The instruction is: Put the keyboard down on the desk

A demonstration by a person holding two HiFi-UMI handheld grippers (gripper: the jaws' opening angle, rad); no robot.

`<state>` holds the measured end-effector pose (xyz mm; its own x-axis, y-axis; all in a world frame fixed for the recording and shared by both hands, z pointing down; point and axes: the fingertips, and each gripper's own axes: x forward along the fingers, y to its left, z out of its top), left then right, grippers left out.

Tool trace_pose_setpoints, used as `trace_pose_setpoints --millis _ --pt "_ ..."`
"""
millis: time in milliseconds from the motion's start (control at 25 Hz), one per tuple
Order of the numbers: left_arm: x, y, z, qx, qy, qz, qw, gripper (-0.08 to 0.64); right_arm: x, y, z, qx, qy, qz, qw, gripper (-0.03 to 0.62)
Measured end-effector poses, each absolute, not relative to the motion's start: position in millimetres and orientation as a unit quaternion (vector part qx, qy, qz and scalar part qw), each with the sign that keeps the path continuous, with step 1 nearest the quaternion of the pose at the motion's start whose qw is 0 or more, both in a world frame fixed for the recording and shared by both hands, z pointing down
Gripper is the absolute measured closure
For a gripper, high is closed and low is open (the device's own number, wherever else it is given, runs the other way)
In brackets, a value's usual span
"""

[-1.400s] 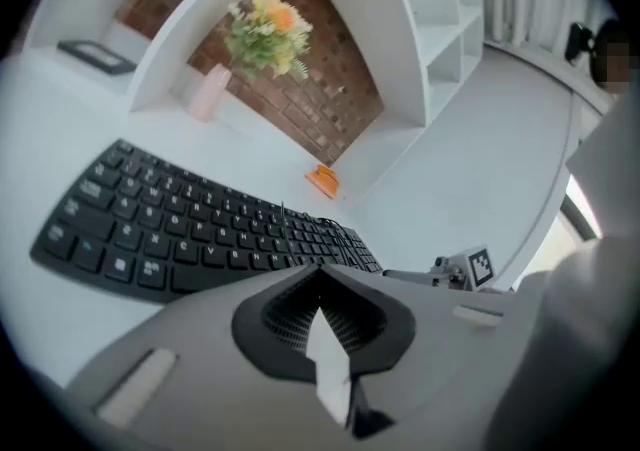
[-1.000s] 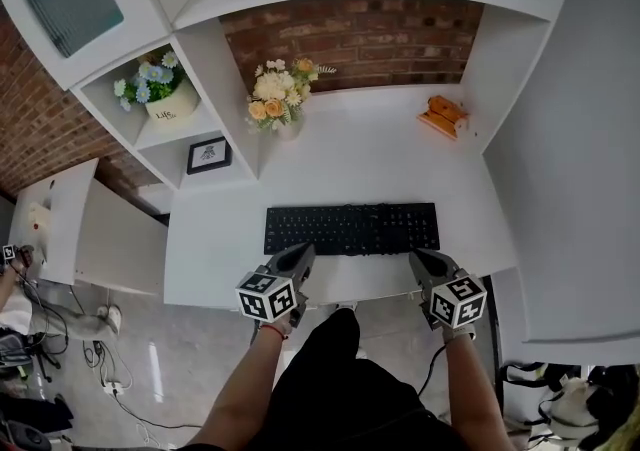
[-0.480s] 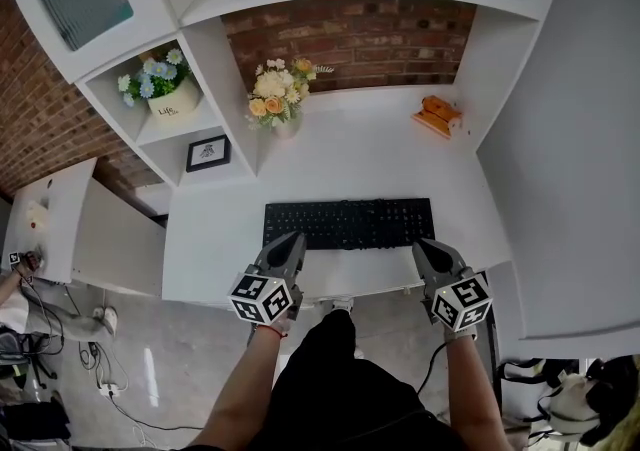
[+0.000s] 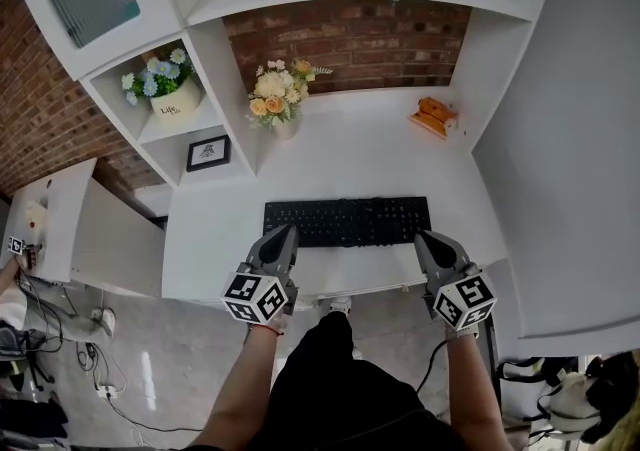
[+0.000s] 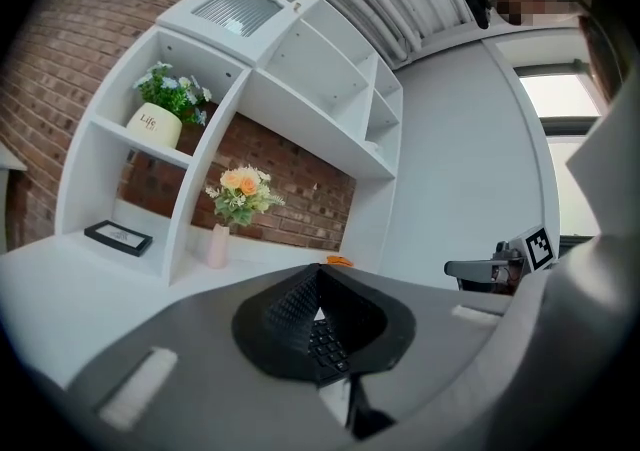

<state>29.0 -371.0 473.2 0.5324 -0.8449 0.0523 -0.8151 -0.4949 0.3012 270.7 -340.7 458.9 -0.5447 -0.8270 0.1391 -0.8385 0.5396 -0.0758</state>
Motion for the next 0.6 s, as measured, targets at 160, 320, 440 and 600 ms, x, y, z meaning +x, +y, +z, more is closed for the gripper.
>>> trace_pose_setpoints --millis 160,320,440,600 --pt "20 -368 462 0.859 -0.49 -0.059 0.136 0.56 273 -339 447 0.479 -0.876 0.056 0.033 0.594" --pt "9 -363 451 0.853 -0.5 -0.068 0.129 0.56 275 -337 430 0.482 -0.875 0.037 0.025 0.594" --pt "4 -356 442 0.851 -0.504 -0.073 0.125 0.56 276 -335 417 0.484 -0.875 0.022 0.018 0.594" --pt "-1 -347 435 0.849 -0.507 -0.079 0.122 0.56 274 -330 402 0.484 -0.875 0.008 0.01 0.594"
